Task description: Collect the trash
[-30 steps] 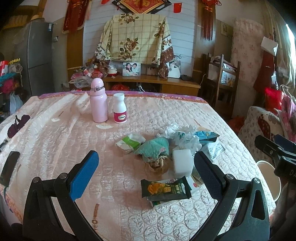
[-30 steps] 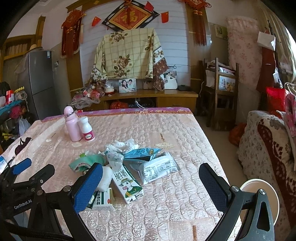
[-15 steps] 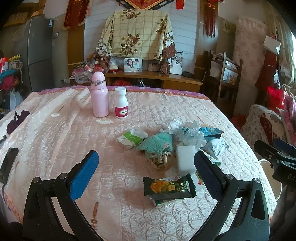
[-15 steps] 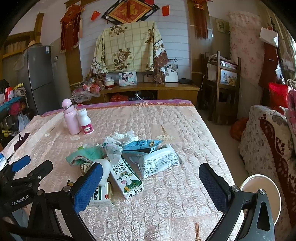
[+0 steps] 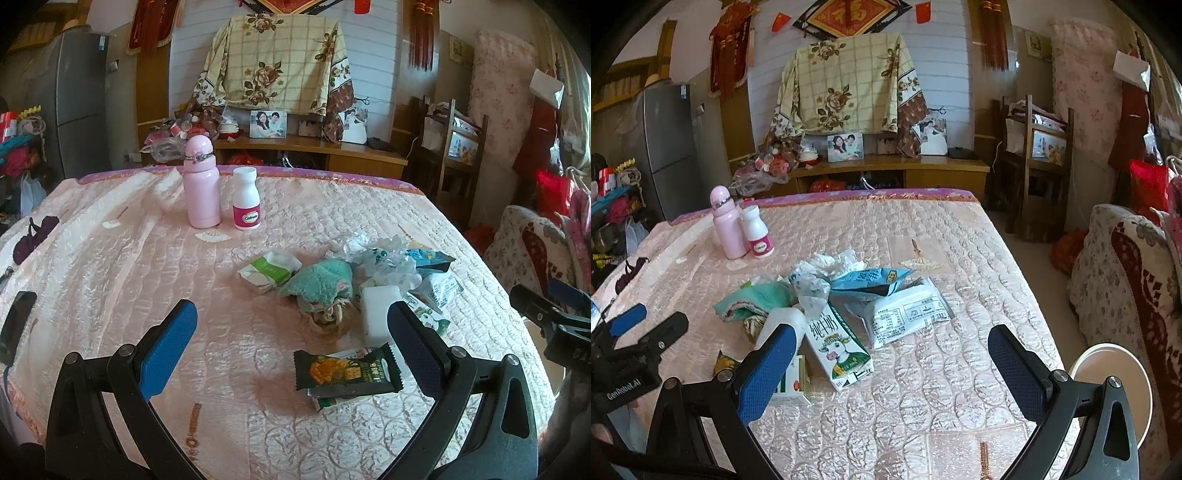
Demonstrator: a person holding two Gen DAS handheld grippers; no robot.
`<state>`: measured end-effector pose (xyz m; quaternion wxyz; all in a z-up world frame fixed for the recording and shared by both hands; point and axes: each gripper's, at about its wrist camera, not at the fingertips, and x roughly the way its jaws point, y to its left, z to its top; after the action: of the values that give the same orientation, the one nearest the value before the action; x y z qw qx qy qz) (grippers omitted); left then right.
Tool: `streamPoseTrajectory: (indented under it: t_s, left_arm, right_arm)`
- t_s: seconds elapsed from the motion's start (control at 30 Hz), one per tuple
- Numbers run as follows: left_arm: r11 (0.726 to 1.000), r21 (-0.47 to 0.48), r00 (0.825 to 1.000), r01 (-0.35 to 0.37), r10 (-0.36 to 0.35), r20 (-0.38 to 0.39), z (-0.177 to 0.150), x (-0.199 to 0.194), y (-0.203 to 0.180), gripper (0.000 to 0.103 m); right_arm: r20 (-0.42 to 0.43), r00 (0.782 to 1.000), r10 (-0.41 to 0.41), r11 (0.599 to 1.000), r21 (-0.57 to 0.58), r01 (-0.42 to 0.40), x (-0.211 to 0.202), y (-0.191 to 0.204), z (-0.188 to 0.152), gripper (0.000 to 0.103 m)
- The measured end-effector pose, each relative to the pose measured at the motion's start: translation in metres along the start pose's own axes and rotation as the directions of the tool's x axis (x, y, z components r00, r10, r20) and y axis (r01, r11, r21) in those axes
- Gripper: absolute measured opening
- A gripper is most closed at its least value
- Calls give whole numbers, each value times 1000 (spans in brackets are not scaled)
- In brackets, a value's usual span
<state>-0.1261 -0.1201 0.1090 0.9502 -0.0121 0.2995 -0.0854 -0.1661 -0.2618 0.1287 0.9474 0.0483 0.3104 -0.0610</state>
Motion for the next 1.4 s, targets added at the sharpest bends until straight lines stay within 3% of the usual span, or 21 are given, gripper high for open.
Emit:
streamPoseTrajectory:
  t_s: [0.13, 0.4, 0.53, 0.67, 0.77, 1.03, 1.2, 1.27, 1.4]
  left_arm:
    - [1000, 6, 1000, -8, 8, -13, -2, 4, 3, 102]
    - [997, 13, 994, 79, -78, -71, -2, 6, -2, 102]
    - [989, 77, 988, 126, -118, -97, -1, 5, -21, 102]
    - [973, 133, 973, 189, -167, -161, 2, 18, -49, 88]
    - [970, 163, 969, 181, -148, -197, 5, 35, -64, 88]
    - [961, 240, 957, 139, -68, -283, 8, 77, -87, 88]
    - [956, 223, 927, 189, -99, -362, 8, 104, -91, 61]
    - [958, 201, 911, 206, -113, -397, 7, 114, -91, 36]
    - [959, 154, 899, 239, -159, -407, 12, 113, -82, 36]
  right_arm:
    - [-19, 1000, -1, 1000, -2, 1, 6, -4, -2, 103]
    - [-80, 995, 65, 998, 4, -65, 23, -9, -11, 103]
    - [-113, 991, 70, 997, 22, -68, 32, -15, -17, 90]
    - [-148, 986, 80, 996, 37, -75, 45, -25, -21, 85]
    - [-163, 982, 96, 994, 59, -87, 56, -33, -18, 85]
    - [-275, 946, 174, 980, 145, -139, 113, -55, -5, 85]
    - [-235, 946, 222, 966, 187, -181, 114, -61, 9, 85]
    - [-224, 945, 238, 961, 197, -195, 115, -62, 18, 85]
    - [-235, 940, 248, 958, 203, -203, 127, -60, 35, 85]
